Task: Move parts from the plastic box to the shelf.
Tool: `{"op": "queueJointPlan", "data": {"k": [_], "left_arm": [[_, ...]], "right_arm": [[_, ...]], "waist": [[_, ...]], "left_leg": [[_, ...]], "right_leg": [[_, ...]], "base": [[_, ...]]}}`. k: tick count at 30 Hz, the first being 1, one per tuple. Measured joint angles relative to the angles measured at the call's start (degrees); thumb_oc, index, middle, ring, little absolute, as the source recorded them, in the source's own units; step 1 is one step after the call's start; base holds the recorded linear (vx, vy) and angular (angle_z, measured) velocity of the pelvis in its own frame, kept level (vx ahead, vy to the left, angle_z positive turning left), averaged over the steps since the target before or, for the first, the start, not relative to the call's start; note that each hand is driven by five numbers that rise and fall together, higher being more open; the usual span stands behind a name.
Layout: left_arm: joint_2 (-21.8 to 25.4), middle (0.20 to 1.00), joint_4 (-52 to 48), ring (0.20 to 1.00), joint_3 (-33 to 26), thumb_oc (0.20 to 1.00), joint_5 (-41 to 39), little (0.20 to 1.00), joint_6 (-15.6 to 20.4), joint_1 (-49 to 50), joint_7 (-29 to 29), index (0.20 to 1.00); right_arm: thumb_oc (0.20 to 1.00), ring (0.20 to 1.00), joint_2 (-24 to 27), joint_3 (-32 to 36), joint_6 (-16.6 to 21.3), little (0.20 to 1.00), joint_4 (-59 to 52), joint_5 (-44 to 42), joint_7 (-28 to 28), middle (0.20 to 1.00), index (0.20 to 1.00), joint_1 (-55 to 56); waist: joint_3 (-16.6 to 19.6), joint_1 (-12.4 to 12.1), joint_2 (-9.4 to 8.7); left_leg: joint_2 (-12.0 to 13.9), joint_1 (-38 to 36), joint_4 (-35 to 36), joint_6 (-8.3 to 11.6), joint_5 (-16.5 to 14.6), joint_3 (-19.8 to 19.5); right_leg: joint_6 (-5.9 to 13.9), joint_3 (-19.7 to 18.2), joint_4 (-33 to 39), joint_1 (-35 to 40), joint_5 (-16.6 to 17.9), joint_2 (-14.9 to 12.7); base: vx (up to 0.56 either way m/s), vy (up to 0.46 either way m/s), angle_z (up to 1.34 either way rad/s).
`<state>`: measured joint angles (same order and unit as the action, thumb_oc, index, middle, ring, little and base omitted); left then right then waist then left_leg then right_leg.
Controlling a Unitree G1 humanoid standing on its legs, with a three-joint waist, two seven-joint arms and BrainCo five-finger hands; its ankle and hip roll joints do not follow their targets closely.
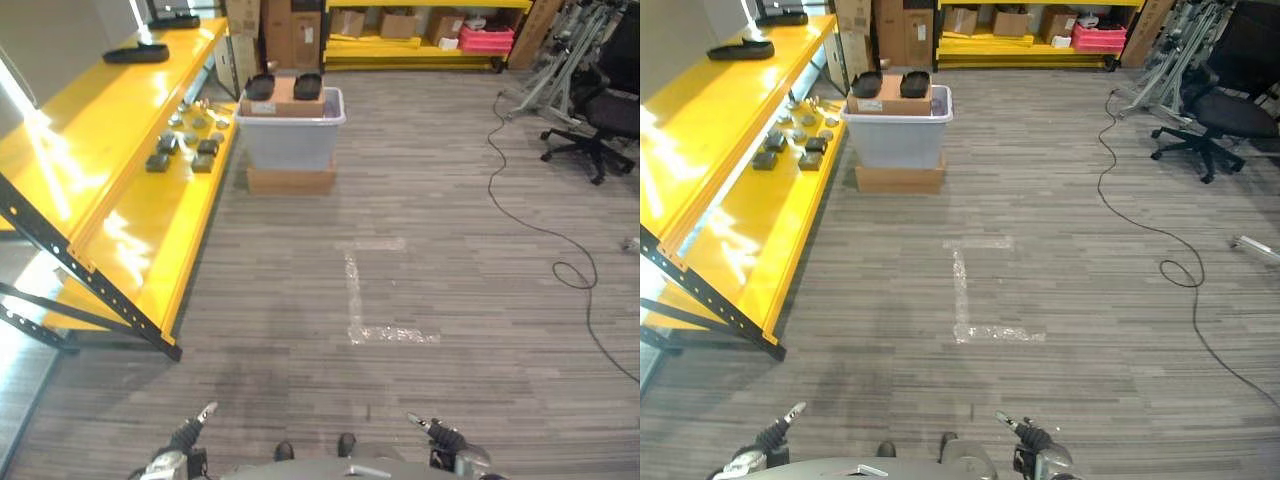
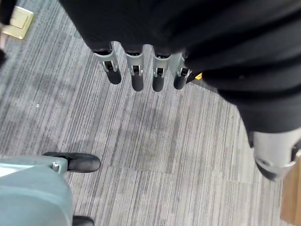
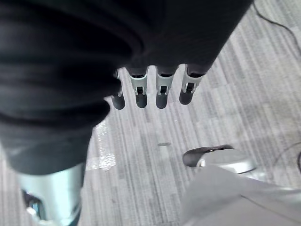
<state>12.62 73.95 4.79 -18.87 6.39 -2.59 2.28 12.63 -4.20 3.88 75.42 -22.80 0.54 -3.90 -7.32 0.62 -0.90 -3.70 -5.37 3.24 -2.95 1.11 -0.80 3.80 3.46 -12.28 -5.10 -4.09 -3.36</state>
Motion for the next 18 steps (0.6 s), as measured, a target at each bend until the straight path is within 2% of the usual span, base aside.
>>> {"op": "queueJointPlan", "data": {"k": [1, 2, 5, 6, 7, 8, 10, 11, 12, 13, 14, 15, 16, 17, 18], "left_arm": [[-0.1, 1.000, 1.2, 1.000, -0.1, 1.000, 0.3, 1.000, -0.1, 0.1, -0.1, 1.000], [-0.2, 1.000, 2.1, 1.000, -0.2, 1.000, 0.5, 1.000, -0.1, 0.2, 0.0, 1.000], [-0.2, 1.000, 3.4, 1.000, -0.2, 1.000, 0.5, 1.000, -0.3, -0.1, 0.0, 1.000], [-0.2, 1.000, 3.4, 1.000, -0.2, 1.000, 0.5, 1.000, -0.3, -0.1, 0.0, 1.000], [-0.2, 1.000, 3.4, 1.000, 0.4, 1.000, 0.5, 1.000, -0.2, -0.1, 0.0, 1.000], [-0.7, 1.000, 3.3, 1.000, 0.6, 1.000, 0.7, 1.000, -0.2, -0.5, -0.1, 1.000], [-1.8, 1.000, 3.3, 1.000, 1.2, 1.000, 1.1, 1.000, -0.2, -0.6, -0.1, 1.000], [-2.4, 1.000, 3.3, 1.000, 1.1, 1.000, 1.0, 1.000, -0.2, -0.6, -0.1, 1.000], [-2.8, 1.000, 3.3, 1.000, 1.2, 1.000, 1.0, 1.000, -0.3, -0.5, -0.1, 1.000], [-3.1, 1.000, 3.3, 1.000, 0.7, 1.000, 0.9, 1.000, -0.5, -0.2, -0.3, 1.000], [-3.2, 1.000, 3.3, 1.000, 0.8, 1.000, 0.9, 1.000, -0.5, 0.7, -0.7, 1.000], [-3.3, 1.000, 3.3, 1.000, 0.9, 1.000, 0.9, 1.000, -0.6, 0.3, -1.1, 1.000], [-3.4, 1.000, 3.4, 1.000, 1.0, 1.000, 1.0, 1.000, -0.6, 0.8, -1.3, 1.000], [-3.7, 1.000, 3.4, 1.000, 1.1, 1.000, 1.0, 1.000, -0.6, 0.7, -1.4, 1.000], [-3.9, 1.000, 3.5, 1.000, 0.6, 1.000, 0.2, 1.000, -0.3, -0.4, -1.5, 1.000]], "right_arm": [[1.000, 1.000, -0.3, 0.4, -0.2, 1.000, 0.3, -0.4, 0.0, 1.000, 1.000, 1.7], [1.000, 1.000, -0.2, 0.8, 0.0, 1.000, 0.4, -1.2, 0.0, 1.000, 1.000, 1.1], [1.000, 1.000, -0.2, 0.3, -0.2, 1.000, 0.4, -2.9, 0.1, 1.000, 1.000, 1.1], [1.000, 1.000, -0.2, 0.2, -0.2, 1.000, 0.2, -3.0, 0.1, 1.000, 1.000, 1.1], [1.000, 1.000, -0.2, -0.1, -0.2, 1.000, 0.4, -4.0, 0.1, 1.000, 1.000, 1.2], [1.000, 1.000, 0.1, 0.0, -0.2, 1.000, 0.3, -4.1, 0.1, 1.000, 1.000, 1.4], [1.000, 1.000, 0.7, 0.1, -0.2, 1.000, 0.5, -4.6, 0.2, 1.000, 1.000, 2.0], [1.000, 1.000, 1.0, 0.1, -0.1, 1.000, 1.8, -4.8, 0.5, 1.000, 1.000, 3.0], [1.000, 1.000, 1.3, 0.4, 0.1, 1.000, 4.3, -5.1, 0.8, 1.000, 1.000, 2.2], [1.000, 1.000, 1.5, 0.2, -0.5, 1.000, 5.4, -5.6, 1.0, 1.000, 1.000, 2.6], [1.000, 1.000, 1.8, 0.3, -0.5, 1.000, 5.4, -5.6, 1.4, 1.000, 1.000, 2.9], [1.000, 1.000, 2.1, 0.2, -0.5, 1.000, 5.4, -5.7, 1.6, 1.000, 1.000, 3.2], [1.000, 1.000, 2.3, -0.1, -0.6, 1.000, 4.9, -5.4, 1.7, 1.000, 1.000, 2.8], [1.000, 1.000, 2.6, -0.1, -0.6, 1.000, 3.9, -4.7, 1.8, 1.000, 1.000, 2.6], [1.000, 1.000, 2.9, -1.1, -0.3, 1.000, 4.4, -4.1, 1.9, 1.000, 1.000, 2.3]], "waist": [[0.1, 0.3, -0.44], [0.0, 0.3, -0.10], [-0.4, 2.3, 0.11], [-0.5, 2.6, 0.07], [-0.5, 3.9, -0.21], [-0.3, 4.8, -0.13], [0.2, 4.9, 2.26], [0.6, 4.9, 3.03], [0.6, 4.9, 3.55], [2.0, 4.1, 3.10], [2.9, 3.1, 2.60], [3.1, 3.2, 1.43], [3.5, 2.2, 0.73], [3.6, 2.2, 0.39], [3.4, 2.0, -1.07]], "left_leg": [[0.3, -0.4, 0.5, 0.07, -0.1, 0.6], [0.8, -0.7, 1.1, -0.02, 0.0, 0.7], [1.3, -0.3, 1.3, -0.25, 0.0, 0.6], [1.4, -0.3, 1.3, -0.18, 0.0, 0.6], [1.3, -0.6, 1.3, 0.74, -0.6, 0.1], [2.1, -1.3, 1.4, 1.86, -1.3, -1.1], [4.9, -2.1, 1.3, 3.59, -2.4, -2.3], [6.3, -2.6, 0.9, 4.12, -3.0, -2.7], [7.6, -3.1, -0.2, 5.72, -4.0, -3.2], [8.5, -3.2, -2.9, 7.00, -4.6, -4.2], [8.6, -2.3, -5.6, 7.12, -4.3, -4.6], [8.0, -0.8, -9.4, 7.52, -4.8, -5.3], [7.1, 1.1, -13.5, 8.54, -4.4, -5.8], [6.5, 4.0, -19.2, 8.88, -4.5, -6.7], [5.1, 8.9, -28.7, 9.59, -4.5, -7.8]], "right_leg": [[-0.05, 0.2, 0.6, -0.4, 0.1, -0.8], [0.06, -0.1, 1.1, -1.2, 0.2, -0.7], [1.42, -2.3, 3.9, -4.7, 2.2, -0.4], [1.31, -2.5, 4.1, -5.3, 2.6, -0.5], [1.57, -3.9, 6.6, -6.0, 6.4, -0.4], [0.44, -3.8, 7.2, -4.8, 10.2, 0.1], [-0.72, -1.6, 9.5, -2.2, 9.8, 2.3], [-2.12, -0.6, 11.0, -0.6, 9.5, 3.5], [-3.11, 0.5, 11.6, 0.8, 8.7, 4.6], [-4.54, 1.3, 12.7, 3.0, 8.1, 5.7], [-4.98, 1.8, 13.7, 4.0, 7.8, 5.9], [-4.90, 1.8, 15.5, 5.5, 8.3, 5.5], [-6.31, 2.0, 16.4, 6.0, 8.1, 5.3], [-6.42, 2.2, 17.1, 6.4, 8.0, 5.2], [-6.70, 2.2, 17.3, 6.4, 8.6, 4.5]], "base": [[0.16, -0.037, -0.29], [0.09, -0.023, -0.23], [0.09, -0.037, -0.12], [0.16, -0.080, 0.11], [0.25, -0.156, 0.33], [0.25, -0.155, 0.39], [0.39, -0.281, 0.32], [0.36, -0.274, 0.26], [0.26, -0.239, 0.31], [0.15, -0.146, 0.28], [0.29, -0.267, 0.24], [0.14, -0.121, 0.03], [0.17, -0.147, 0.04], [0.08, -0.065, -0.06], [0.15, -0.102, -0.04]]}}
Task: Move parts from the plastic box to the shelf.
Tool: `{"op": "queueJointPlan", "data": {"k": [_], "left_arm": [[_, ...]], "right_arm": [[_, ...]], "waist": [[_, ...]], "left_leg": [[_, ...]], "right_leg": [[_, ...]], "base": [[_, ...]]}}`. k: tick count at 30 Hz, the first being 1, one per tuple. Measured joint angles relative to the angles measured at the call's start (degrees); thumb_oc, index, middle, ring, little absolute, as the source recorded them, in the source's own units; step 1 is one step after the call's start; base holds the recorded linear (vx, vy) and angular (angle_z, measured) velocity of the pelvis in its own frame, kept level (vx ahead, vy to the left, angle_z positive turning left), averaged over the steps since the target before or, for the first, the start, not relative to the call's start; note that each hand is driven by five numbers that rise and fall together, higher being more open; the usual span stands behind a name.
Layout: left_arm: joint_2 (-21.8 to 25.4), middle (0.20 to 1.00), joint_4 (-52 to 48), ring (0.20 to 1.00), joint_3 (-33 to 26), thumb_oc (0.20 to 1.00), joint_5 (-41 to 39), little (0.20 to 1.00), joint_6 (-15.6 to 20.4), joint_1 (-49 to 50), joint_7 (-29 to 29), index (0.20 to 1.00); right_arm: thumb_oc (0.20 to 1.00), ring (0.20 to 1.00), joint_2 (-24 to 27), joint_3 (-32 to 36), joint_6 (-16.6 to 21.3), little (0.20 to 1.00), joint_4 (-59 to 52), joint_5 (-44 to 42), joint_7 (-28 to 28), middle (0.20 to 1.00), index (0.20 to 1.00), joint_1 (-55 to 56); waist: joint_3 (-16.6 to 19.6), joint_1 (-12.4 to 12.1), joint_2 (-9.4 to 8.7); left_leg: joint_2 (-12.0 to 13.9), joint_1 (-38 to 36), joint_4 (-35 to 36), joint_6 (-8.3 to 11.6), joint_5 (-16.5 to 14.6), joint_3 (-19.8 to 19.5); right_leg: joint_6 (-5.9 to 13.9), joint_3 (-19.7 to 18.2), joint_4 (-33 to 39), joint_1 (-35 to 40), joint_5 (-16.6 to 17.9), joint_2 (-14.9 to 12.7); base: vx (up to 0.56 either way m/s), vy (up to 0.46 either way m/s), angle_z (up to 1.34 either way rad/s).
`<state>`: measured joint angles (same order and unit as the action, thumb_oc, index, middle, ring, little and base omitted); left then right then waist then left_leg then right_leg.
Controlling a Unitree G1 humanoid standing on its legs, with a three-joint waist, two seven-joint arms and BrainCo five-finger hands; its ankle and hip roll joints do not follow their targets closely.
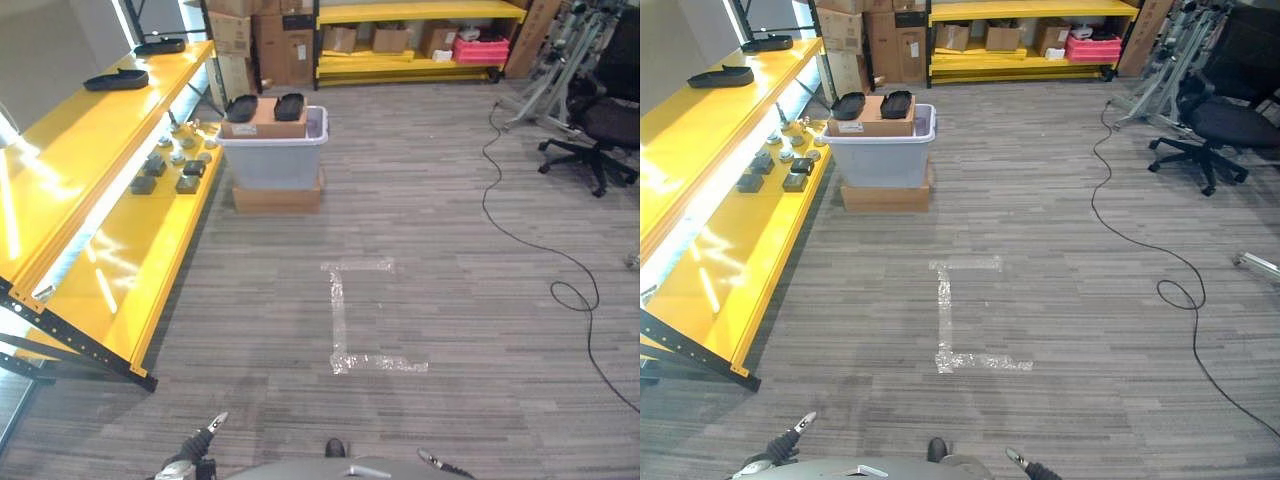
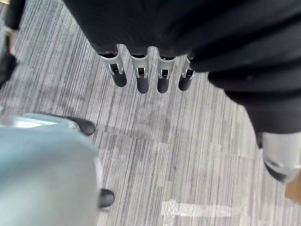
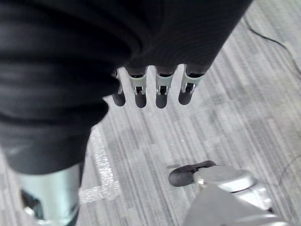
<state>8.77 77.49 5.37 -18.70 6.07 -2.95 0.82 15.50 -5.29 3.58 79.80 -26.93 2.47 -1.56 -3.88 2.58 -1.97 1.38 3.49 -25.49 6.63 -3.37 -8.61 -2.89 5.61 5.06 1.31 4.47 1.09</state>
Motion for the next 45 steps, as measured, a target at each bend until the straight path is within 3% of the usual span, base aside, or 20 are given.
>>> {"op": "queueJointPlan", "data": {"k": [3, 7, 9, 11, 14, 16, 17, 18, 19, 21, 24, 27, 29, 31, 32, 34, 35, 39, 43, 45], "left_arm": [[0.1, 1.000, -0.1, 1.000, -0.9, 1.000, -0.2, 1.000, -0.4, -0.9, -0.3, 1.000], [0.6, 1.000, -0.3, 1.000, -0.7, 1.000, -0.2, 1.000, -0.5, -1.3, -0.3, 1.000], [1.3, 1.000, -0.1, 1.000, 0.5, 1.000, 1.2, 1.000, -0.9, -0.9, -0.3, 1.000], [1.2, 1.000, 0.1, 1.000, 1.6, 1.000, 2.7, 1.000, -1.2, -0.9, -0.3, 1.000], [1.3, 1.000, 2.6, 1.000, 1.5, 1.000, 5.0, 1.000, -2.5, 0.7, -0.3, 1.000], [1.3, 1.000, 3.2, 1.000, 1.6, 1.000, 6.8, 1.000, -2.8, 3.0, -0.2, 1.000], [1.8, 1.000, 4.7, 1.000, 1.9, 1.000, 7.9, 1.000, -3.6, 1.9, 0.0, 1.000], [2.1, 1.000, 4.5, 1.000, 3.2, 1.000, 8.6, 1.000, -3.8, 2.2, 0.3, 1.000], [2.2, 1.000, 4.4, 1.000, 3.3, 1.000, 8.6, 1.000, -3.8, 2.2, 0.3, 1.000], [5.4, 1.000, 1.9, 1.000, 8.6, 1.000, 11.8, 1.000, -4.4, -2.8, 0.4, 1.000], [6.7, 1.000, 1.1, 1.000, 10.6, 1.000, 13.2, 1.000, -3.7, -7.2, 0.5, 1.000], [6.7, 1.000, 0.4, 1.000, 11.0, 1.000, 13.9, 1.000, -3.4, -11.0, 1.4, 1.000], [6.9, 1.000, 1.9, 1.000, 11.0, 1.000, 14.5, 1.000, -3.6, -12.3, 1.5, 1.000], [6.3, 1.000, 2.8, 1.000, 11.2, 1.000, 14.8, 1.000, -3.7, -12.3, 1.5, 1.000], [6.2, 1.000, 3.6, 1.000, 11.0, 1.000, 15.6, 1.000, -3.7, -12.1, 1.5, 1.000], [6.0, 1.000, 3.7, 1.000, 10.9, 1.000, 15.6, 1.000, -3.7, -10.9, 1.5, 1.000], [5.2, 1.000, 3.6, 1.000, 11.0, 1.000, 16.5, 1.000, -3.7, -8.2, 1.5, 1.000], [3.3, 1.000, 4.2, 1.000, 9.1, 1.000, 16.6, 1.000, -3.7, -2.2, 1.3, 1.000], [2.5, 1.000, 3.5, 1.000, 6.4, 1.000, 15.9, 1.000, -3.9, 0.9, 1.1, 1.000], [2.7, 1.000, 3.4, 1.000, 6.0, 1.000, 15.2, 1.000, -4.2, -0.2, 1.0, 1.000]], "right_arm": [[1.000, 1.000, 1.4, -3.5, -0.1, 1.000, -0.5, 1.4, 0.1, 1.000, 1.000, -3.2], [1.000, 1.000, 2.7, -3.5, -0.2, 1.000, -0.5, 2.6, 0.0, 1.000, 1.000, -5.5], [1.000, 1.000, 3.3, -3.6, -0.2, 1.000, -2.0, 2.7, -0.1, 1.000, 1.000, -5.7], [1.000, 1.000, 4.0, -3.5, -0.1, 1.000, -1.7, 3.1, -0.6, 1.000, 1.000, -7.0], [1.000, 1.000, 3.4, -3.5, -0.1, 1.000, -1.8, 5.0, -0.5, 1.000, 1.000, -7.6], [1.000, 1.000, 3.2, -3.6, 0.0, 1.000, -1.8, 6.1, -0.5, 1.000, 1.000, -6.2], [1.000, 1.000, 2.4, -3.8, 0.0, 1.000, -1.6, 7.3, -0.5, 1.000, 1.000, -5.3], [1.000, 1.000, 1.8, -3.6, -0.3, 1.000, -0.5, 8.3, -0.5, 1.000, 1.000, -4.9], [1.000, 1.000, 1.8, -3.6, -0.3, 1.000, -0.5, 8.3, -0.5, 1.000, 1.000, -5.0], [1.000, 1.000, 0.0, -4.9, -0.2, 1.000, -3.9, 11.0, -0.5, 1.000, 1.000, -5.2], [1.000, 1.000, -0.3, -6.6, -0.8, 1.000, -4.0, 13.0, -0.5, 1.000, 1.000, -5.8], [1.000, 1.000, 0.0, -7.8, -0.5, 1.000, -4.4, 15.1, -0.5, 1.000, 1.000, -5.7], [1.000, 1.000, 0.2, -7.5, -0.3, 1.000, -4.6, 16.2, -0.6, 1.000, 1.000, -5.9], [1.000, 1.000, 1.0, -7.4, -0.4, 1.000, -3.9, 16.5, -0.7, 1.000, 1.000, -5.9], [1.000, 1.000, 0.7, -7.3, -0.6, 1.000, -2.8, 16.7, -0.9, 1.000, 1.000, -6.0], [1.000, 1.000, 0.2, -6.9, -1.4, 1.000, -2.0, 16.7, -0.5, 1.000, 1.000, -5.6], [1.000, 1.000, -0.4, -8.3, -1.6, 1.000, -1.1, 18.4, -0.4, 1.000, 1.000, -4.7], [1.000, 1.000, -1.4, -8.0, -1.4, 1.000, 1.9, 18.4, -0.4, 1.000, 1.000, -3.3], [1.000, 1.000, -0.1, -9.9, -1.1, 1.000, -0.5, 19.0, -0.5, 1.000, 1.000, -4.8], [1.000, 1.000, -0.1, -10.4, -1.2, 1.000, -0.6, 19.6, -0.5, 1.000, 1.000, -7.9]], "waist": [[-0.7, -2.1, -0.05], [-2.7, -2.0, 0.59], [-3.3, -1.8, 0.91], [-4.2, -2.8, 1.68], [-5.0, -3.6, 2.73], [-3.9, -4.4, 4.24], [-3.6, -3.5, 3.16], [-3.2, -3.5, 2.83], [-3.2, -3.5, 2.79], [-3.4, -1.4, 2.23], [-3.6, -0.9, 2.11], [-4.0, 0.0, 3.09], [-4.2, 0.8, 3.07], [-4.5, 1.2, 2.82], [-4.7, 1.0, 2.59], [-4.8, 1.1, 2.06], [-3.9, 1.1, 1.43], [-1.1, 0.3, -0.78], [-0.6, -3.7, -1.66], [-2.3, -4.7, -1.68]], "left_leg": [[-2.8, 9.0, -14.1, 0.20, -0.2, -3.1], [-0.5, 9.3, 4.2, -1.06, 1.7, 0.9], [-1.7, 7.8, 18.5, -1.02, 4.4, 2.2], [-4.3, 7.3, 29.1, -2.10, 8.2, -0.3], [-5.8, 6.1, 29.9, -4.89, 11.3, 0.9], [-4.3, 3.4, 27.6, -5.83, 11.2, 1.1], [-5.7, 2.0, 27.5, -8.08, 11.5, 1.3], [-5.7, 0.4, 29.0, -8.71, 11.8, 2.3], [-5.7, 0.3, 29.0, -8.72, 11.9, 2.4], [-6.4, -1.8, 29.8, -10.51, 12.0, 3.7], [-7.6, -3.8, 29.6, -10.91, 10.5, 4.1], [-8.5, -6.4, 29.7, -11.04, 6.5, 2.0], [-9.1, -6.7, 29.9, -10.47, 6.8, 1.1], [-9.9, -7.5, 30.0, -10.71, 5.1, 0.6], [-10.0, -8.4, 30.0, -10.39, 4.0, 0.3], [-9.9, -10.3, 30.0, -10.23, 2.5, -1.0], [-9.0, -13.1, 29.9, -8.98, 0.2, -2.4], [-7.9, -13.7, 22.1, -4.70, -2.5, -3.6], [-9.8, 1.9, -11.7, -2.61, -3.8, 0.1], [-6.3, 8.1, -12.2, -3.02, -4.1, 1.2]], "right_leg": [[-3.24, 0.1, 0.0, 2.2, -1.0, 0.2], [-2.31, 0.9, -0.3, 3.7, -1.7, 0.2], [-0.09, 0.7, 0.1, 4.9, -4.0, 0.0], [0.38, -0.7, 0.0, 4.7, -4.4, -0.1], [1.52, -3.3, 0.0, 7.3, -6.7, 0.6], [1.98, -5.2, -0.1, 10.2, -8.6, 1.8], [3.00, -5.0, -2.7, 10.9, -11.1, 0.3], [4.62, -5.3, -10.2, 8.1, -14.0, -0.2], [4.67, -5.3, -10.4, 7.9, -14.2, -0.3], [10.23, -4.9, -41.0, -7.9, -17.7, -2.1], [10.75, -4.8, -45.0, -13.0, -18.3, -3.9], [8.70, -5.5, -30.7, -13.6, -17.3, -3.3], [8.67, -5.9, -20.2, -13.7, -13.8, -2.7], [8.62, -5.8, -11.9, -15.2, -6.5, -2.7], [8.77, -3.6, -5.0, -15.1, -1.5, -3.2], [8.22, 0.8, -1.3, -14.1, 1.9, -4.2], [6.02, 5.8, -2.8, -11.6, 3.3, -4.2], [1.65, 7.0, -2.7, -5.4, 2.0, -2.6], [-1.43, 5.8, -0.4, -0.6, -0.2, -1.9], [-1.88, 6.3, -0.4, 1.4, -1.6, -1.8]], "base": [[0.22, -0.079, -0.04], [0.20, 0.008, 0.06], [0.37, 0.059, 0.15], [0.27, 0.071, -0.25], [0.30, 0.136, -0.52], [0.31, 0.178, -0.59], [0.28, 0.229, -0.34], [0.13, 0.171, -0.04], [0.12, 0.172, -0.32], [0.08, 0.136, -0.19], [0.15, 0.074, 0.00], [0.27, -0.004, 0.13], [0.19, -0.053, 0.36], [0.26, -0.133, 0.17], [0.38, -0.242, 0.14], [0.48, -0.328, 0.29], [0.37, -0.265, 0.38], [0.33, -0.259, 0.45], [0.18, -0.122, -0.06], [0.21, -0.045, -0.02]]}}
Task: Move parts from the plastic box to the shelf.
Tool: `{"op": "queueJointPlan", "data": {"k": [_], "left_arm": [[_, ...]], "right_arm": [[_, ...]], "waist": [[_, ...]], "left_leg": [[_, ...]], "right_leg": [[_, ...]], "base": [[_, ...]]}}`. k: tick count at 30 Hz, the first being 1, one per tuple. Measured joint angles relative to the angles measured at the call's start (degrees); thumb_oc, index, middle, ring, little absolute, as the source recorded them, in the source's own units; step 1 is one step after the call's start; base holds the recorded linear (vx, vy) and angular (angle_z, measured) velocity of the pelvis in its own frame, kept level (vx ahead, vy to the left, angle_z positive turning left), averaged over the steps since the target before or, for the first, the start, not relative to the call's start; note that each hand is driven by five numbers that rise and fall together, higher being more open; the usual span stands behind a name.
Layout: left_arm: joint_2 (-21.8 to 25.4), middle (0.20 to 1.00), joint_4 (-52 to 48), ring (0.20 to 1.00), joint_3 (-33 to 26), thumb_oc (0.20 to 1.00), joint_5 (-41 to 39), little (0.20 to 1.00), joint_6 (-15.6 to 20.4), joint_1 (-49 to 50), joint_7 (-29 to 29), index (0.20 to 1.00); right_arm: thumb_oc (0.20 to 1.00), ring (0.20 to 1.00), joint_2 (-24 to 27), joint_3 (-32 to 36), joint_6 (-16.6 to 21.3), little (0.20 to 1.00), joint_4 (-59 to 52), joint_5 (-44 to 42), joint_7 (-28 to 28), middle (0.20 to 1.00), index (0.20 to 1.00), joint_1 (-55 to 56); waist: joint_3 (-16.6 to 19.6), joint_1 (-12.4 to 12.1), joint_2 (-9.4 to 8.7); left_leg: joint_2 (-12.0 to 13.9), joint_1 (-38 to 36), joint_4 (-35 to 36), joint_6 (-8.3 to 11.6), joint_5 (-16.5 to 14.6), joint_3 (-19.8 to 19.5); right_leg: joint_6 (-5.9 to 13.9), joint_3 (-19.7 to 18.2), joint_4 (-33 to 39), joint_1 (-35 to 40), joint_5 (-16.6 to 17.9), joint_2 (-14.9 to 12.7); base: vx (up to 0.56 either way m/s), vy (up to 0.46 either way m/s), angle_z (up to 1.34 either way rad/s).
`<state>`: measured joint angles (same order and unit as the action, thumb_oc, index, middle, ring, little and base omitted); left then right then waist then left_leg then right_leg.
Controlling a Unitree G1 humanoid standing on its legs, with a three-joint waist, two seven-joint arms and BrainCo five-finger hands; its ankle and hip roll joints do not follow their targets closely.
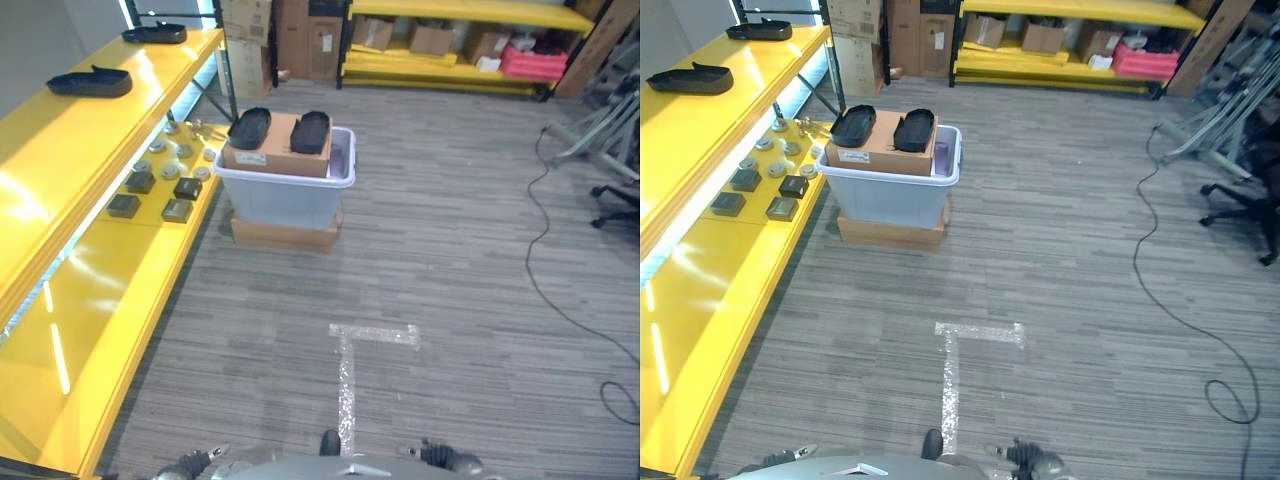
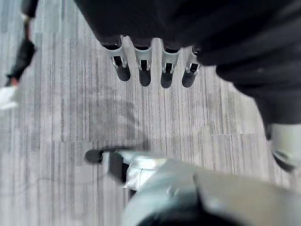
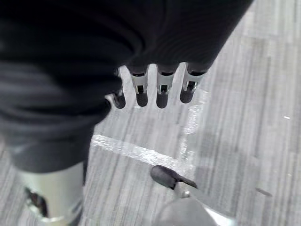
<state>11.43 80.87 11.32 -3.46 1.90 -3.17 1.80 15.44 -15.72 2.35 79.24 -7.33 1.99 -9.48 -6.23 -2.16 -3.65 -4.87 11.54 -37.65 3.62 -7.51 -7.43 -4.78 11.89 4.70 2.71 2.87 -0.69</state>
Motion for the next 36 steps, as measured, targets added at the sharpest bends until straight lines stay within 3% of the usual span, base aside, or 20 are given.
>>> {"op": "queueJointPlan", "data": {"k": [2, 4, 7, 8, 11, 12, 13, 15, 17, 20, 21, 22, 24, 26, 28, 30, 32, 33, 34, 36], "left_arm": [[0.0, 1.000, -0.7, 1.000, 0.1, 1.000, -0.3, 1.000, 0.0, -0.2, 0.0, 1.000], [-0.1, 1.000, -1.7, 1.000, 0.1, 1.000, -0.3, 1.000, 0.0, 0.0, 0.0, 1.000], [-1.0, 1.000, -1.5, 1.000, 0.3, 1.000, -0.3, 1.000, 0.2, -0.3, 0.0, 1.000], [-1.1, 1.000, -1.2, 1.000, 0.2, 1.000, -0.3, 1.000, 0.3, -0.2, 0.0, 1.000], [-1.1, 1.000, 1.1, 1.000, 0.5, 1.000, -0.2, 1.000, 0.3, 0.0, -0.1, 1.000], [-0.9, 1.000, 2.0, 1.000, 0.8, 1.000, -0.2, 1.000, 0.0, 0.8, 0.0, 1.000], [-0.3, 1.000, 1.4, 1.000, 1.6, 1.000, -0.1, 1.000, 0.0, 1.2, 0.0, 1.000], [0.7, 1.000, 0.7, 1.000, 2.4, 1.000, 1.0, 1.000, -0.2, -1.1, -0.2, 1.000], [2.3, 1.000, 0.8, 1.000, 3.3, 1.000, 1.4, 1.000, -0.5, -4.1, 0.2, 1.000], [2.7, 1.000, -0.3, 1.000, 4.8, 1.000, 1.4, 1.000, -0.2, -7.0, 0.6, 1.000], [2.4, 1.000, -1.2, 1.000, 5.3, 1.000, 1.4, 1.000, -0.2, -7.0, 0.6, 1.000], [2.4, 1.000, -1.8, 1.000, 5.2, 1.000, 1.4, 1.000, 0.1, -7.1, 0.7, 1.000], [2.5, 1.000, -2.5, 1.000, 5.1, 1.000, 1.3, 1.000, 0.4, -7.5, 1.1, 1.000], [2.6, 1.000, -2.6, 1.000, 5.1, 1.000, 1.2, 1.000, 0.5, -7.4, 1.6, 1.000], [2.4, 1.000, -2.5, 1.000, 5.1, 1.000, 1.2, 1.000, 0.5, -7.1, 1.6, 1.000], [1.9, 1.000, -2.2, 1.000, 4.6, 1.000, 1.2, 1.000, 0.6, -5.9, 1.6, 1.000], [2.0, 1.000, -1.5, 1.000, 4.5, 1.000, 1.2, 1.000, 0.6, -5.2, 1.6, 1.000], [1.6, 1.000, -1.3, 1.000, 4.2, 1.000, 0.4, 1.000, 0.6, -3.6, 1.6, 1.000], [0.4, 1.000, -1.0, 1.000, 2.3, 1.000, -1.2, 1.000, 0.9, -3.0, 1.5, 1.000], [0.9, 1.000, -0.9, 1.000, 1.8, 1.000, -2.1, 1.000, 1.2, -2.4, 1.1, 1.000]], "right_arm": [[1.000, 1.000, 0.3, -0.2, 0.0, 1.000, 0.0, 0.0, 0.0, 1.000, 1.000, -1.1], [1.000, 1.000, 1.3, 0.3, 0.2, 1.000, -2.1, -0.3, 0.0, 1.000, 1.000, -2.2], [1.000, 1.000, 3.3, 1.4, 0.8, 1.000, -2.9, -2.6, -0.1, 1.000, 1.000, -3.3], [1.000, 1.000, 3.7, 1.5, 1.0, 1.000, -2.8, -2.7, -0.1, 1.000, 1.000, -3.7], [1.000, 1.000, 3.1, 1.0, 0.9, 1.000, -1.0, -3.2, -0.1, 1.000, 1.000, -2.8], [1.000, 1.000, 2.2, 0.6, 0.9, 1.000, -0.1, -3.1, -0.1, 1.000, 1.000, -1.7], [1.000, 1.000, 1.3, 0.5, 1.0, 1.000, -0.1, -3.0, -0.1, 1.000, 1.000, -0.6], [1.000, 1.000, -0.6, -0.1, 1.0, 1.000, -1.0, -1.6, -0.1, 1.000, 1.000, -2.2], [1.000, 1.000, -2.9, -1.7, 1.0, 1.000, -3.9, -1.2, 0.0, 1.000, 1.000, -1.4], [1.000, 1.000, -3.5, -2.0, 1.2, 1.000, -4.6, -1.2, 0.0, 1.000, 1.000, -1.5], [1.000, 1.000, -3.3, -2.0, 1.2, 1.000, -4.4, -1.2, 0.0, 1.000, 1.000, -1.5], [1.000, 1.000, -3.2, -1.9, 1.2, 1.000, -4.4, -1.2, 0.0, 1.000, 1.000, -1.5], [1.000, 1.000, -2.9, -0.9, 1.2, 1.000, -4.2, -1.2, -0.1, 1.000, 1.000, -1.4], [1.000, 1.000, -2.5, -0.8, 1.2, 1.000, -4.2, -1.2, -0.2, 1.000, 1.000, -1.4], [1.000, 1.000, -2.4, 0.5, 1.0, 1.000, -3.8, -1.1, -0.2, 1.000, 1.000, -0.9], [1.000, 1.000, -2.3, 0.6, 0.9, 1.000, -3.2, -0.6, -0.2, 1.000, 1.000, 0.1], [1.000, 1.000, -2.7, 0.6, 0.9, 1.000, -2.1, -0.5, -0.2, 1.000, 1.000, 1.1], [1.000, 1.000, -2.7, 1.3, 0.8, 1.000, -1.5, -0.6, -0.2, 1.000, 1.000, 1.7], [1.000, 1.000, -1.8, 1.5, 0.8, 1.000, -1.7, -0.8, -0.4, 1.000, 1.000, 3.2], [1.000, 1.000, -0.6, 0.9, 0.9, 1.000, -1.7, -0.8, -1.1, 1.000, 1.000, 3.3]], "waist": [[-0.9, -0.1, 0.35], [-1.7, -0.2, 1.03], [-2.0, 0.5, 3.11], [-1.9, 0.2, 4.23], [-0.9, 0.1, 5.95], [-0.2, 0.3, 4.88], [1.2, -0.3, 4.10], [0.6, 0.5, 3.78], [0.4, 2.0, 4.05], [-0.1, 2.3, 5.44], [0.5, 2.2, 6.24], [0.2, 2.2, 7.08], [0.4, 2.5, 7.62], [0.5, 2.7, 7.86], [0.7, 3.1, 7.01], [1.8, 3.7, 5.89], [2.4, 3.7, 3.97], [2.6, 3.1, 2.60], [2.8, 2.2, -0.26], [2.5, 0.4, -0.76]], "left_leg": [[2.5, 0.9, 7.9, 0.45, 0.6, 0.2], [2.9, 1.5, 16.3, 0.57, 2.5, 0.9], [0.2, -0.7, 35.1, -0.77, 8.1, -0.7], [-1.2, -1.5, 41.7, -2.52, 12.5, -2.0], [-0.1, -4.9, 39.0, -3.98, 13.8, -1.7], [-0.7, -6.0, 38.7, -5.27, 16.3, -0.5], [-1.3, -6.7, 39.2, -5.42, 15.6, -0.1], [-0.7, -9.2, 40.2, -7.83, 14.1, 0.5], [-1.3, -11.3, 40.5, -7.69, 13.1, 0.3], [-2.6, -14.3, 42.0, -7.54, 11.6, 0.4], [-2.5, -14.5, 42.5, -6.41, 9.7, 1.9], [-2.4, -14.7, 42.4, -6.38, 10.1, 2.6], [-3.6, -16.2, 42.2, -6.16, 8.5, 2.6], [-3.9, -17.0, 42.2, -6.99, 8.4, 2.5], [-4.2, -19.0, 42.1, -6.87, 7.2, 0.9], [-2.6, -21.1, 42.1, -5.42, 6.0, -1.2], [-2.6, -21.4, 39.3, -4.98, 5.6, -2.0], [-3.4, -20.4, 35.5, -3.13, 4.2, -2.0], [-5.9, -15.6, 22.3, -2.61, 1.8, -2.6], [-4.6, -9.7, 12.1, -3.45, -0.4, -2.7]], "right_leg": [[0.20, 0.2, 0.0, 1.7, -0.8, -0.1], [1.12, -0.2, 0.0, 3.5, -2.3, -0.4], [3.91, -1.9, 0.0, 5.4, -4.3, -0.7], [4.67, -3.4, 0.1, 6.1, -5.4, -0.6], [5.93, -5.1, 0.0, 10.5, -8.2, 0.3], [7.25, -5.4, -1.2, 11.4, -9.7, -0.1], [7.58, -5.4, -3.4, 10.0, -11.2, -1.4], [10.48, -5.1, -25.1, 0.6, -14.4, -2.1], [12.47, -5.5, -40.5, -8.2, -15.9, -3.8], [11.00, -3.0, -36.5, -11.9, -16.0, -7.1], [9.99, -0.6, -25.3, -11.2, -13.5, -8.0], [9.97, -0.1, -21.2, -11.2, -12.3, -8.0], [10.91, -4.7, -13.4, -12.9, -6.9, -7.7], [11.09, -6.3, -8.7, -12.9, -2.0, -6.8], [10.97, -5.6, -6.7, -12.7, 1.8, -6.8], [9.24, -4.8, -7.7, -12.2, 3.3, -3.7], [5.59, -4.8, -6.2, -10.9, 4.8, -1.6], [4.54, -3.5, -7.3, -10.1, 4.2, -1.0], [1.57, -2.6, -5.2, -7.3, 3.7, -2.4], [0.79, -3.1, -2.6, -4.8, 3.0, -2.0]], "base": [[0.23, 0.019, -0.04], [0.29, 0.073, -0.14], [0.30, 0.096, -0.25], [0.42, 0.156, -0.59], [0.25, 0.112, -0.46], [0.26, 0.188, -0.32], [0.33, 0.246, -0.31], [0.20, 0.138, -0.36], [0.22, 0.057, 0.03], [0.26, -0.049, 0.10], [0.20, -0.071, 0.19], [0.39, -0.168, 0.12], [0.30, -0.152, 0.06], [0.27, -0.201, 0.16], [0.36, -0.321, 0.34], [0.33, -0.347, 0.47], [0.19, -0.225, 0.39], [0.14, -0.157, 0.54], [0.15, -0.128, 0.39], [0.14, -0.097, 0.11]]}}
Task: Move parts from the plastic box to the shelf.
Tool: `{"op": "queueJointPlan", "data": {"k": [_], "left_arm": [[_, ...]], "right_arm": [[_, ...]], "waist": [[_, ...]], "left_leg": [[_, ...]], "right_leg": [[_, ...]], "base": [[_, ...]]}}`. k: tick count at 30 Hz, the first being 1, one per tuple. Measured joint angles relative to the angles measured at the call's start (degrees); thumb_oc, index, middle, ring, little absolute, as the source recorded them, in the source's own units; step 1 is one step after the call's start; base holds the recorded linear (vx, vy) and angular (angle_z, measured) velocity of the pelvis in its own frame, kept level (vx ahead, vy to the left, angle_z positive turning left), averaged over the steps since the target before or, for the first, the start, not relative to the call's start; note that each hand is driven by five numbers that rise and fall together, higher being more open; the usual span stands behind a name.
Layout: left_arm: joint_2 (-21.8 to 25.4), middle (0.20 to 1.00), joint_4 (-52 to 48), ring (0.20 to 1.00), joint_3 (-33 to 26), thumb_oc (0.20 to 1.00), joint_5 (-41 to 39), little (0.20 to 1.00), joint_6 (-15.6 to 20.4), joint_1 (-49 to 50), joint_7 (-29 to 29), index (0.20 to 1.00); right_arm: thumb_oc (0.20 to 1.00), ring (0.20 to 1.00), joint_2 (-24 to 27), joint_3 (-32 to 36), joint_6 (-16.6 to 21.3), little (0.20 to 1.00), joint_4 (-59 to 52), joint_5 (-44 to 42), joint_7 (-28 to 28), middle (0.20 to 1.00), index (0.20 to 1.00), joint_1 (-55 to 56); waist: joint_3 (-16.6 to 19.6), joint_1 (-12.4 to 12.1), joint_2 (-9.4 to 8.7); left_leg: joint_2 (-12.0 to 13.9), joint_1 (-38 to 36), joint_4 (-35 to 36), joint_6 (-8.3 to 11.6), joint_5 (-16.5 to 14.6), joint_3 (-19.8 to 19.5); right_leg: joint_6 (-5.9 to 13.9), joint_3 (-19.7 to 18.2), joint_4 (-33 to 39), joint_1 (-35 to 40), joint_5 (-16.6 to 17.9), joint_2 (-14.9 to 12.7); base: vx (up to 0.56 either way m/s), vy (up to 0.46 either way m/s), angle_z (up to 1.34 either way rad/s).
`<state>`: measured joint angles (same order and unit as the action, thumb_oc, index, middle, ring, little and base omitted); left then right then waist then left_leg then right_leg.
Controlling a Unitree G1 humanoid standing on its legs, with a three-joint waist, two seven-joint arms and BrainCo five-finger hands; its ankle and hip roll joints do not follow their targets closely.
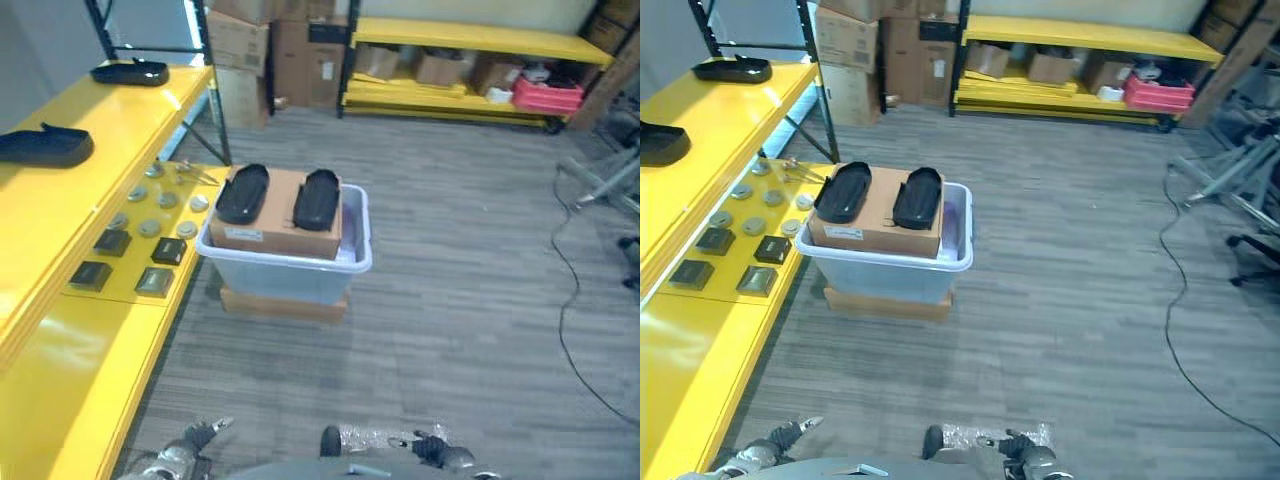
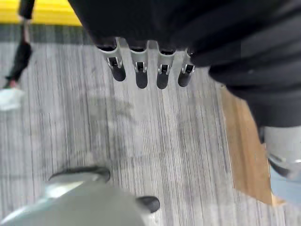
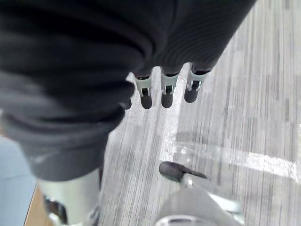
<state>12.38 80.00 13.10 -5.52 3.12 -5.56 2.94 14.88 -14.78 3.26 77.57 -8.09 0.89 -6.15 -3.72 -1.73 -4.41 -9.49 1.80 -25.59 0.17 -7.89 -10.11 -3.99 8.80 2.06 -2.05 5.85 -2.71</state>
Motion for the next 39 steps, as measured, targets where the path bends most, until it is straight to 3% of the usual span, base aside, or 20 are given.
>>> {"op": "queueJointPlan", "data": {"k": [1, 2, 3, 5, 7, 11, 14, 16, 18, 21, 23, 25, 28, 30, 32, 34, 35, 37, 38, 39], "left_arm": [[0.1, 1.000, 0.0, 1.000, 0.0, 1.000, 0.0, 1.000, 0.0, 0.0, 0.0, 1.000], [0.2, 1.000, 0.0, 1.000, -0.1, 1.000, -0.1, 1.000, -0.2, 0.1, 0.1, 1.000], [0.0, 1.000, -0.1, 1.000, -0.1, 1.000, -0.1, 1.000, -0.2, 0.3, 0.0, 1.000], [-0.9, 1.000, 0.0, 1.000, 0.6, 1.000, 0.2, 1.000, -0.3, 1.6, -0.4, 1.000], [-1.6, 1.000, -0.2, 1.000, 0.6, 1.000, 1.3, 1.000, -0.5, 1.4, -0.6, 1.000], [-1.7, 1.000, 2.7, 1.000, 0.5, 1.000, 3.5, 1.000, -1.0, 5.1, -0.9, 1.000], [-0.3, 1.000, 1.9, 1.000, 1.1, 1.000, 4.4, 1.000, -0.7, 3.2, -0.7, 1.000], [1.6, 1.000, 1.6, 1.000, 1.7, 1.000, 4.5, 1.000, -0.6, -0.5, -0.6, 1.000], [3.2, 1.000, 1.4, 1.000, 1.7, 1.000, 4.4, 1.000, -0.4, -2.9, 0.1, 1.000], [4.5, 1.000, 0.5, 1.000, 1.7, 1.000, 3.1, 1.000, -0.1, -5.5, 0.6, 1.000], [4.4, 1.000, 0.4, 1.000, 1.6, 1.000, 2.2, 1.000, -0.1, -5.6, 0.5, 1.000], [2.8, 1.000, -0.8, 1.000, 1.9, 1.000, 2.2, 1.000, 0.0, -3.8, 0.6, 1.000], [1.7, 1.000, -1.4, 1.000, 2.8, 1.000, 2.2, 1.000, 0.4, -1.1, 0.5, 1.000], [0.5, 1.000, -0.5, 1.000, 2.6, 1.000, 2.0, 1.000, 0.3, 0.7, 0.5, 1.000], [-1.0, 1.000, -0.6, 1.000, 2.5, 1.000, 1.1, 1.000, 0.3, 1.6, 0.4, 1.000], [-1.2, 1.000, -0.6, 1.000, 0.9, 1.000, 1.1, 1.000, 0.4, 2.4, 0.4, 1.000], [-1.1, 1.000, -0.7, 1.000, 0.5, 1.000, 1.1, 1.000, 0.5, 2.2, 0.5, 1.000], [-1.2, 1.000, -1.4, 1.000, 0.5, 1.000, 1.1, 1.000, 0.5, 1.6, 0.6, 1.000], [-1.2, 1.000, -1.4, 1.000, 0.4, 1.000, 1.1, 1.000, 0.4, 2.1, 0.6, 1.000], [-1.2, 1.000, -2.5, 1.000, -1.8, 1.000, 1.2, 1.000, 0.5, 4.5, 0.7, 1.000]], "right_arm": [[1.000, 1.000, 0.1, -0.1, 0.0, 1.000, 0.0, 0.0, 0.0, 1.000, 1.000, 0.0], [1.000, 1.000, 1.6, -0.8, 0.0, 1.000, 0.0, 0.1, -0.2, 1.000, 1.000, -1.1], [1.000, 1.000, 2.1, -0.8, 0.0, 1.000, -0.1, 0.2, -0.2, 1.000, 1.000, -1.5], [1.000, 1.000, 3.6, -0.8, 0.2, 1.000, -0.1, 0.8, -0.2, 1.000, 1.000, -2.6], [1.000, 1.000, 4.8, -0.7, 0.0, 1.000, -0.1, 1.3, -0.2, 1.000, 1.000, -2.9], [1.000, 1.000, 5.2, 1.0, 0.5, 1.000, -0.2, 1.3, -0.1, 1.000, 1.000, -4.2], [1.000, 1.000, 4.4, 4.2, 0.3, 1.000, -0.6, -0.6, -0.2, 1.000, 1.000, -3.9], [1.000, 1.000, 3.3, 3.4, 0.3, 1.000, -1.4, -0.6, -0.2, 1.000, 1.000, -3.7], [1.000, 1.000, 2.4, 2.3, 0.4, 1.000, -2.6, -0.7, -0.1, 1.000, 1.000, -3.4], [1.000, 1.000, 1.2, 1.7, 0.6, 1.000, -2.9, -0.7, -0.1, 1.000, 1.000, -3.9], [1.000, 1.000, 0.8, 1.7, 0.5, 1.000, -2.7, -0.7, -0.1, 1.000, 1.000, -4.1], [1.000, 1.000, 0.3, 1.4, 0.3, 1.000, -1.2, -0.6, -0.2, 1.000, 1.000, -2.1], [1.000, 1.000, -1.2, 0.9, 0.3, 1.000, 0.4, -0.5, -0.2, 1.000, 1.000, -0.6], [1.000, 1.000, -1.1, 0.8, 0.2, 1.000, 0.2, -0.5, -0.2, 1.000, 1.000, -0.4], [1.000, 1.000, 0.1, 0.5, 0.4, 1.000, -0.5, -0.5, -0.4, 1.000, 1.000, -0.8], [1.000, 1.000, 1.7, -0.3, 0.5, 1.000, -3.2, -0.5, -0.8, 1.000, 1.000, -1.4], [1.000, 1.000, 2.8, 0.0, 0.6, 1.000, -5.3, -0.7, -1.1, 1.000, 1.000, -1.3], [1.000, 1.000, 4.7, 1.7, 0.7, 1.000, -9.7, -1.8, -2.0, 1.000, 1.000, -1.4], [1.000, 1.000, 5.2, 2.1, 1.3, 1.000, -12.4, -2.3, -2.8, 1.000, 1.000, -2.1], [1.000, 1.000, 6.5, 2.1, 1.5, 1.000, -24.2, -2.2, -3.3, 1.000, 1.000, -0.2]], "waist": [[0.0, -0.2, 0.04], [-1.6, -0.6, 0.84], [-2.5, -0.6, 0.85], [-3.5, -0.4, 3.00], [-3.9, -0.9, 5.14], [-3.0, -0.9, 7.22], [-2.1, 0.7, 5.92], [-2.7, 0.9, 6.08], [-2.9, 1.7, 6.40], [-3.3, 1.7, 6.74], [-3.2, 1.5, 6.25], [-3.1, 2.0, 5.80], [-1.9, 1.7, 4.70], [-1.8, 1.6, 3.99], [-2.2, 0.6, 3.16], [-2.8, -0.1, 2.33], [-2.7, 0.1, 2.62], [-3.4, 0.3, 3.81], [-3.8, 0.5, 4.32], [-3.9, 1.0, 4.97]], "left_leg": [[0.4, 0.3, -0.4, 0.16, -0.2, 0.0], [5.2, 4.1, 1.9, 1.92, -1.0, -0.2], [7.1, 4.6, 4.5, 2.70, -0.4, -0.3], [10.8, 6.6, 22.0, 5.46, 4.2, 0.5], [10.8, 7.9, 30.0, 5.50, 10.5, 0.7], [9.8, 3.0, 28.1, 1.77, 14.3, 0.8], [6.8, 0.3, 29.4, -1.93, 15.5, 2.6], [6.4, -1.6, 29.8, -3.95, 14.7, 2.3], [5.7, -3.2, 29.8, -3.81, 14.0, 2.0], [4.8, -4.5, 30.0, -1.97, 11.3, 1.7], [4.0, -4.8, 30.0, -1.80, 10.8, 1.9], [2.6, -6.3, 30.0, -2.54, 9.4, -0.1], [2.4, -8.1, 29.9, -2.89, 8.2, -1.6], [3.1, -8.2, 28.1, -1.53, 7.4, -2.7], [2.6, -5.0, 20.3, 0.74, 5.5, -2.6], [4.4, -1.3, 17.5, 2.03, 3.1, -1.3], [7.1, 0.3, 20.5, 2.73, 3.5, 1.2], [10.6, 3.4, 25.0, 4.29, 5.4, 3.1], [11.3, 4.7, 26.2, 4.41, 6.8, 3.0], [12.2, 4.5, 28.2, 3.41, 8.2, 3.6]], "right_leg": [[-0.04, 0.0, 0.3, 0.2, 0.0, 0.1], [-0.33, 1.1, 2.7, 2.6, 0.2, 0.7], [-0.28, 1.6, 2.7, 2.8, 0.1, 0.8], [2.76, 2.6, 3.1, 4.2, -3.1, 0.8], [3.82, 2.5, 3.1, 5.0, -3.0, 1.5], [5.78, -1.5, 2.7, 9.5, -5.5, 1.8], [7.96, -2.0, -9.5, 5.8, -10.7, -2.2], [8.69, -2.5, -26.9, -1.7, -11.9, -3.5], [10.03, -4.1, -31.7, -5.2, -14.5, -4.2], [10.09, -5.0, -16.6, -7.6, -13.6, -4.1], [10.82, -3.2, -5.1, -8.0, -8.1, -4.4], [9.60, -3.3, -2.2, -7.7, -3.1, -4.9], [8.90, -2.5, -2.9, -6.0, -1.0, -3.8], [6.82, 0.2, 1.9, -2.0, 2.7, -2.8], [5.40, 0.6, 3.0, -0.8, 3.0, -2.7], [3.81, 1.5, 2.7, 0.0, 1.7, -2.7], [3.13, 2.2, 2.9, 0.1, 0.5, -2.2], [4.20, 2.6, 2.7, -0.6, 0.3, -1.1], [4.29, 1.8, 2.7, -0.8, 0.4, -0.3], [4.68, -0.5, 3.1, -0.8, 0.2, 0.9]], "base": [[0.08, -0.033, 0.07], [0.24, -0.043, 0.09], [0.37, 0.055, 0.23], [0.36, 0.089, 0.36], [0.25, 0.135, 0.02], [0.25, 0.233, -0.69], [0.18, 0.250, -0.11], [0.14, 0.131, 0.07], [0.21, -0.049, 0.18], [0.25, -0.142, 0.04], [0.17, -0.166, 0.03], [0.17, -0.217, 0.50], [0.15, -0.226, 0.36], [0.13, -0.188, 0.39], [0.09, -0.079, 0.22], [0.06, -0.001, 0.23], [0.02, 0.023, 0.37], [0.10, 0.089, 0.07], [0.16, 0.137, -0.65], [0.13, 0.122, -0.93]]}}
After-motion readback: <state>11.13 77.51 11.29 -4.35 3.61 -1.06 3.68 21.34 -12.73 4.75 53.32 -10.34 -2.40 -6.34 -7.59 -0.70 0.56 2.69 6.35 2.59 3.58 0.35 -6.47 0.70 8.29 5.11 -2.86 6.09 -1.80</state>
